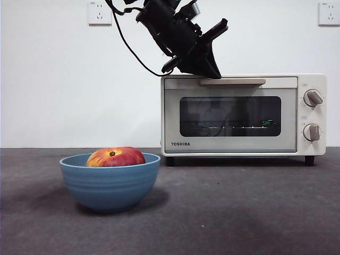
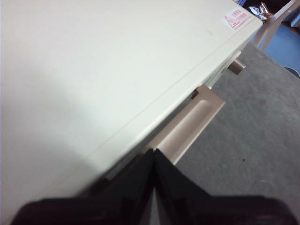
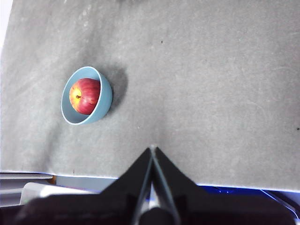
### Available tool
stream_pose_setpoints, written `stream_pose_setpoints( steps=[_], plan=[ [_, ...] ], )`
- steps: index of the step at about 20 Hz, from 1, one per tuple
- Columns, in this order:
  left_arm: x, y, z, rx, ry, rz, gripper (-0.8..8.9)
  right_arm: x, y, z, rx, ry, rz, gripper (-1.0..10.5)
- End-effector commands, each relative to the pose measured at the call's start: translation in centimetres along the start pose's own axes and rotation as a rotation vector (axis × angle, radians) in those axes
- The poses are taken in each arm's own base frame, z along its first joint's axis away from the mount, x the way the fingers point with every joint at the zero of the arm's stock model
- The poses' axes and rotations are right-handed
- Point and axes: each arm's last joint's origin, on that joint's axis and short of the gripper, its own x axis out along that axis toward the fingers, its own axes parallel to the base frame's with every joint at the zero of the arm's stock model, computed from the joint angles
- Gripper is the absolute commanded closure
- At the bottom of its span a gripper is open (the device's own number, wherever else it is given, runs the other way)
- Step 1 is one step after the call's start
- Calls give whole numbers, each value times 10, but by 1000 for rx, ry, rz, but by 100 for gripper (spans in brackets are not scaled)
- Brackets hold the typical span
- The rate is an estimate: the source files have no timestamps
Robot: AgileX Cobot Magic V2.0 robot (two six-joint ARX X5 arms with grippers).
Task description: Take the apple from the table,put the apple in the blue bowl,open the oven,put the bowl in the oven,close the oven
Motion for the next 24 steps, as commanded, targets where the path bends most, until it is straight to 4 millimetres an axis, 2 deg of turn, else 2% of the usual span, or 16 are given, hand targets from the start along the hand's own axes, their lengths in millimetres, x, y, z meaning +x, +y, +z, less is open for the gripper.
stream_pose_setpoints(
  steps=[1,7,11,17,20,24],
  plan=[
    [22,4,-26,-36,142,16,819,3,-1,-1,8,-4,-7,951],
    [26,-15,-38,-49,250,50,819,3,-1,1,3,-19,1,951],
    [29,-33,-47,-44,322,31,819,-2,5,9,-22,-107,34,950],
    [34,-57,-56,-7,371,90,819,-36,19,17,-75,-214,42,949],
    [38,-75,-60,14,373,92,819,-56,24,18,-107,-258,11,949],
    [44,-101,-62,35,340,62,819,-72,24,15,-135,-272,-51,949]
  ],
)
